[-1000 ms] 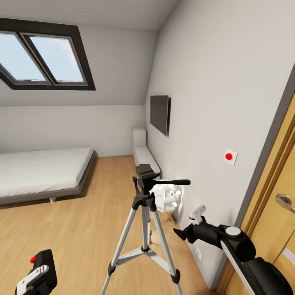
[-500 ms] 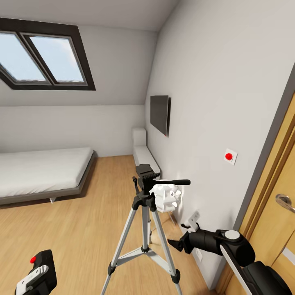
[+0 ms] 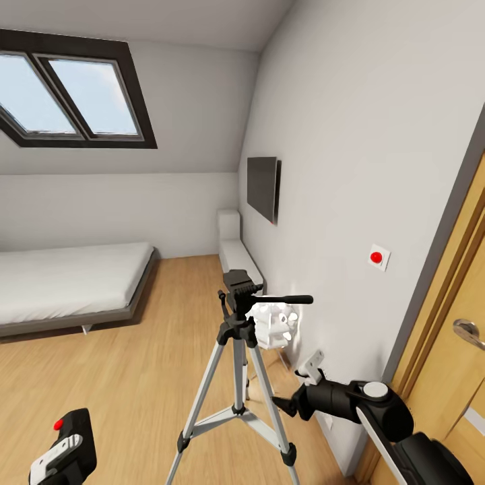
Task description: Attach the digital camera to the camera tripod in the bedroom.
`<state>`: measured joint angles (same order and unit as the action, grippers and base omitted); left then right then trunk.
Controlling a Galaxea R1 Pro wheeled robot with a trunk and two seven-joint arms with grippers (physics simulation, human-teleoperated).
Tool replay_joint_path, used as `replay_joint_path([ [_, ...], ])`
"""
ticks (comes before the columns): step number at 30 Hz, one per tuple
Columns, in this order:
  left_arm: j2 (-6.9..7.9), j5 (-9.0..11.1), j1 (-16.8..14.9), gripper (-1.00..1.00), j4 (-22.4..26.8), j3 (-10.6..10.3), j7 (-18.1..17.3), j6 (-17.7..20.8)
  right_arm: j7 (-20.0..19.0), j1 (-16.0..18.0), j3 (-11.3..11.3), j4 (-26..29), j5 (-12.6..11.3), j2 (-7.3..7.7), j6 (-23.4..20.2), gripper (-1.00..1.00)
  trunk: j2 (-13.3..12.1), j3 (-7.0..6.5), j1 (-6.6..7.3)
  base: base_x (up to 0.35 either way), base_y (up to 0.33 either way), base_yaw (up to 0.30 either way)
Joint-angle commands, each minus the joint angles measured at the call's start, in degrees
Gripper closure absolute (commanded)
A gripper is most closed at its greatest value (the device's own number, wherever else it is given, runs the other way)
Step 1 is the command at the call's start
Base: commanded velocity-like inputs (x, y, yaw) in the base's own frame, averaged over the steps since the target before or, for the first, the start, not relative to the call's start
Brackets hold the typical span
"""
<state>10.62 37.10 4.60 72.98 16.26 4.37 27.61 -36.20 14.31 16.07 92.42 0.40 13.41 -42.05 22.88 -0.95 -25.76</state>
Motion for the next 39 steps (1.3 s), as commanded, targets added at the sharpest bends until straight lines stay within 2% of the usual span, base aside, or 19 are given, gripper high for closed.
replay_joint_path([
  [1,0.01,0.4,0.0,1.0,0.1,0.0,0.4,0.3,-0.1,0.0,0.5,0.0,0.0,0.05,-0.3,-1.0,0.0,0.01,-0.02,0.0,0.0,0.0],
  [3,0.01,0.4,0.0,1.0,0.1,-0.1,0.4,0.3,-0.1,-0.1,1.5,0.0,0.1,0.08,-0.3,-1.0,0.0,0.01,-0.02,0.0,0.0,0.0],
  [9,0.01,0.4,-0.1,1.0,0.1,-0.1,0.4,0.3,-0.1,-0.2,2.2,0.0,0.1,-0.05,-0.3,-1.0,0.0,0.01,-0.02,0.0,0.0,0.0],
  [19,0.01,0.4,-0.2,1.0,0.1,-0.1,0.5,0.3,0.6,-0.3,2.4,-0.3,0.2,-0.5,0.2,-1.0,0.0,0.01,-0.02,0.0,0.0,0.0],
  [24,0.01,0.6,-0.3,1.0,0.4,-0.1,0.2,0.4,1.9,-0.2,2.6,-2.2,0.0,-1.72,4.5,-1.0,0.0,0.01,-0.02,0.0,0.0,0.0],
  [27,0.01,0.7,-0.5,1.0,1.0,-0.1,0.1,1.1,2.4,-0.2,2.6,-4.6,0.1,-3.63,7.4,-1.0,0.0,0.01,-0.02,0.0,0.0,0.0],
  [30,0.01,0.7,-0.5,1.0,1.2,-0.1,0.0,1.6,2.5,-0.2,2.7,-6.6,0.3,-4.51,9.3,-1.0,0.0,0.01,-0.02,0.0,0.0,0.0],
  [32,0.01,0.7,-0.6,1.0,1.3,-0.1,0.0,2.1,2.6,-0.1,2.7,-9.9,0.7,-5.52,12.9,-1.0,0.0,0.01,-0.02,0.0,0.0,0.0],
  [39,0.01,0.7,-0.6,1.0,1.4,-0.1,0.1,2.5,2.5,-0.1,2.8,-13.3,1.2,-6.65,17.2,-1.0,0.0,0.01,-0.02,0.0,0.0,0.0],
])
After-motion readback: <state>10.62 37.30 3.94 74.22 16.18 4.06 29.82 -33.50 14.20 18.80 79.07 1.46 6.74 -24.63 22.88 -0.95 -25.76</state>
